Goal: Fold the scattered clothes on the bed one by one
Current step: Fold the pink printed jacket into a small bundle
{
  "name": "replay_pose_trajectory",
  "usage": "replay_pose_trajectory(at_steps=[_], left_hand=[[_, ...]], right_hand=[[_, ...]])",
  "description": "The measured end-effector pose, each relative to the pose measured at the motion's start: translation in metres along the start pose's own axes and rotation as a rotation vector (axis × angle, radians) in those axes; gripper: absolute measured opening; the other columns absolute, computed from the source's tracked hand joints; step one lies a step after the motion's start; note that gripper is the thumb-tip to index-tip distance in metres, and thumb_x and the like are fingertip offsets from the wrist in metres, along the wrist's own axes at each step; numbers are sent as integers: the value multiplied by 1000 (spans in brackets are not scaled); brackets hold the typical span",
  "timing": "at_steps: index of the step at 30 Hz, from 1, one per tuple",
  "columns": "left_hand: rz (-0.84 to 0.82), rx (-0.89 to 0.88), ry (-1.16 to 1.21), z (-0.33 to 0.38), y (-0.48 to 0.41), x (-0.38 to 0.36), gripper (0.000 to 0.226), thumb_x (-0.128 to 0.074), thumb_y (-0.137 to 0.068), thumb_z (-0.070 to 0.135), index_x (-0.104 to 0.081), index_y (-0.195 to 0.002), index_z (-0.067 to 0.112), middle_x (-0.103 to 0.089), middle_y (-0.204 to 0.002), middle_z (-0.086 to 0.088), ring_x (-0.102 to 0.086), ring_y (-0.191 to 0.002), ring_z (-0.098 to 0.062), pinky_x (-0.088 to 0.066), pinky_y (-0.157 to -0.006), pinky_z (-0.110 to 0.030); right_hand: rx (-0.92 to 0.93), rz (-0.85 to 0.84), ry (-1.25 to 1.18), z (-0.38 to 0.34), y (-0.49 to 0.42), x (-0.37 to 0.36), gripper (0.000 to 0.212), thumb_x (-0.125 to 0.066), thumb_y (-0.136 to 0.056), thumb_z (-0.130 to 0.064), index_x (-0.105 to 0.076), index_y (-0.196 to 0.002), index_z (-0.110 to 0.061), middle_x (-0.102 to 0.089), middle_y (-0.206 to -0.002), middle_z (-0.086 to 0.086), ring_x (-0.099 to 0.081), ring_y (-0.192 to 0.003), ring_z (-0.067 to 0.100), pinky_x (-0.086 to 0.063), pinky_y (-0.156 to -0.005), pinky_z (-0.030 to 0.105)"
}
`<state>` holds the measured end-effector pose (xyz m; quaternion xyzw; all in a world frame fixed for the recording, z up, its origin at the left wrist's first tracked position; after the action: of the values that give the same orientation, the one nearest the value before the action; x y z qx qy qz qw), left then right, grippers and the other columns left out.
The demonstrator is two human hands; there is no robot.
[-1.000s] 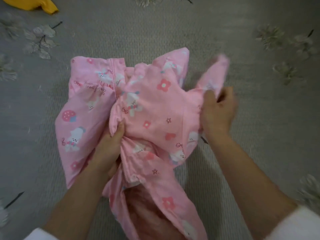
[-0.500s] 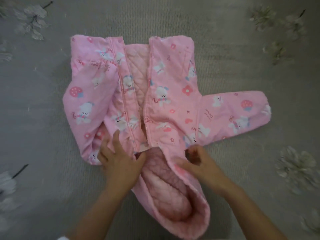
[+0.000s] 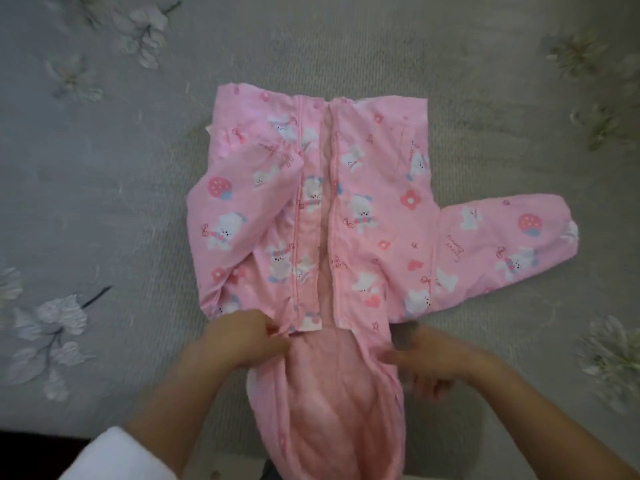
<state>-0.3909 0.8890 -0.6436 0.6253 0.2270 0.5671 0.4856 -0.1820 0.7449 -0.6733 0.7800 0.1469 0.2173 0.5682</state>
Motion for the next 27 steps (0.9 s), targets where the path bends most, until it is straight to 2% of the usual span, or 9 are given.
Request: replay_pose_trajectory(at_steps=[2, 6, 7, 9, 12, 16, 20, 24, 27], left_hand=[[146, 20, 32, 1, -9, 25, 40, -52, -87, 54, -70, -102, 22, -70, -103, 0, -64, -90, -17, -44, -68, -25], [621, -155, 342, 25, -36, 93, 40, -56, -89, 30, -56, -126, 15, -56, -120, -7, -55, -110, -24, -41, -88, -32], [672, -196, 333, 33, -46, 101, 43, -56, -89, 29, -53, -129, 13, -52, -123, -8, -51, -115, -25, -38, -92, -32], [713, -187, 235, 42, -71, 107, 53, -58, -88, 37, -48, -131, 8, -48, -127, -11, -44, -121, -27, -35, -96, -34], [739, -145, 144, 44, -97, 104, 51, -66, -82, 38, -54, -115, 2, -56, -112, -19, -53, -107, -37, -43, -86, -43], [754, -177, 341, 33, -107, 112, 18, -61, -90, 25, -62, -93, 7, -66, -95, -14, -60, -92, -33, -42, -78, -40], [753, -308, 521, 31, -104, 116, 10, -65, -85, 16, -63, -80, 9, -67, -79, -9, -60, -76, -28, -45, -71, -39], [679, -386, 426, 38, -103, 97, 27, -49, -86, 16, -69, -103, 9, -69, -101, -9, -61, -96, -29, -46, -85, -37], [662, -482, 396, 38, -78, 91, 44, -41, -82, 10, -64, -119, 8, -67, -114, -11, -62, -104, -29, -49, -90, -40]], right_hand=[[127, 282, -56, -37, 0, 49, 52, -58, -88, -50, -64, -83, 2, -71, -71, 14, -66, -57, 26, -55, -59, 34], [402, 748, -88, -126, 0, 116, 14, -57, -88, -20, -57, -78, -11, -60, -75, 2, -55, -75, 24, -40, -62, 31], [429, 779, -59, -143, -12, 121, 7, -56, -89, -18, -58, -87, -12, -60, -85, 2, -55, -82, 23, -38, -66, 31], [429, 800, 15, -169, -40, 129, 27, -56, -90, -22, -55, -112, -7, -55, -112, 8, -52, -104, 26, -41, -81, 33], [310, 868, 157, -180, -74, 139, 49, -61, -88, -32, -46, -124, -2, -46, -124, 13, -42, -117, 30, -38, -92, 37], [369, 905, 156, -185, -83, 147, 14, -53, -88, -17, -54, -93, -4, -54, -97, 15, -49, -93, 31, -32, -68, 34], [526, 931, -194, -180, -67, 152, 19, -60, -84, -19, -59, -76, -3, -60, -74, 11, -53, -72, 27, -38, -64, 35], [567, 760, -118, -175, -71, 125, 23, -54, -94, -17, -69, -108, -6, -65, -103, 8, -58, -94, 18, -36, -78, 17], [653, 838, -96, -154, -38, 119, 30, -52, -93, -13, -62, -121, -10, -60, -114, 2, -52, -101, 9, -39, -88, 19]])
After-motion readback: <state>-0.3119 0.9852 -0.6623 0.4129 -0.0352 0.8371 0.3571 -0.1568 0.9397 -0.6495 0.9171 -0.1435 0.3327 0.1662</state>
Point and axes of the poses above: each hand's wrist, its own y-axis away from the middle knuckle, its own x-axis out of the back of the hand, z = x × y, the point moved 10 cm from there along -y, towards the middle knuckle
